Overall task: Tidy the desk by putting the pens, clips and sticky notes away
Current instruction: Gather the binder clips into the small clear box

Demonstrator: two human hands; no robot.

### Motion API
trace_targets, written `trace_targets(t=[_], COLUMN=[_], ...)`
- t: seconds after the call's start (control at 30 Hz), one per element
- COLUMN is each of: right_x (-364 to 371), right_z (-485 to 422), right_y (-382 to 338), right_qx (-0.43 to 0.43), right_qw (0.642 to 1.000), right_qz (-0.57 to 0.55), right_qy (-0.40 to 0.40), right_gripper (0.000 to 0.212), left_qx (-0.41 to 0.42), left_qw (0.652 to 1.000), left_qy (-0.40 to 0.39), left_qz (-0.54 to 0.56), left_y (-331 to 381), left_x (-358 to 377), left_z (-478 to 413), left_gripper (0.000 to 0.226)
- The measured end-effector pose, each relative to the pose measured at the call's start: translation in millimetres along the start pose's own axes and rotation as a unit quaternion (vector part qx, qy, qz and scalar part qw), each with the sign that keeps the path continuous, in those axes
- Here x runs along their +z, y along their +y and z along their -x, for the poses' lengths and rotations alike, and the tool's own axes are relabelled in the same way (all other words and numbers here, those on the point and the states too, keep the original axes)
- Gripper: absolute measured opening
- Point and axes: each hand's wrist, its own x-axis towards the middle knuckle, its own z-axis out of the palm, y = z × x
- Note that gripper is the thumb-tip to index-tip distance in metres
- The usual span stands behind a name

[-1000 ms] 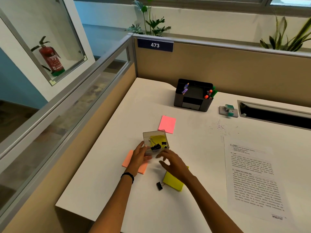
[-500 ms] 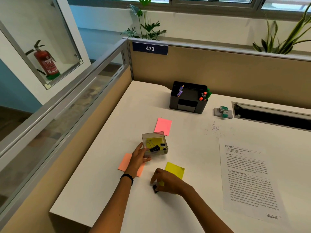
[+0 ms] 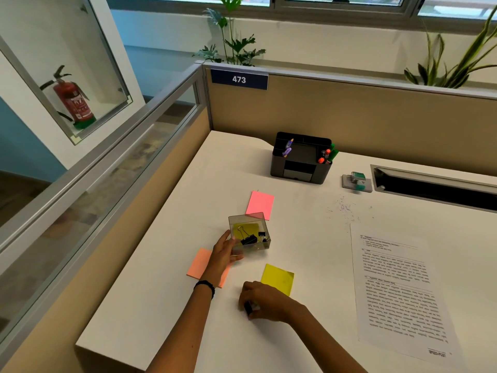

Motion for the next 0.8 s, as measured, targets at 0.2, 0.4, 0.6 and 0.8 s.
trace_targets(t=[0.2,0.4,0.6,0.8], right_x=[-16,-52,-90,-106], right_z=[-3,-5,-12,-25], right_y=[5,10,23,39], right_qx=[-0.014,-0.010,0.020,0.084], right_qw=[0.998,0.950,0.880,0.902], right_qz=[-0.048,-0.197,-0.206,-0.106], right_qy=[0.035,0.241,0.427,0.411], right_gripper=[0.019,0.013,0.017,0.018], left_qx=[-0.001,0.008,0.001,-0.003], left_qw=[1.000,1.000,0.999,0.998], left_qy=[-0.007,-0.009,-0.025,-0.047], left_qz=[-0.005,-0.015,-0.024,-0.033], left_y=[3,3,10,14], left_x=[3,4,10,20], left_z=[-4,-10,-21,-36], left_gripper=[0.044,0.043,0.040,0.044])
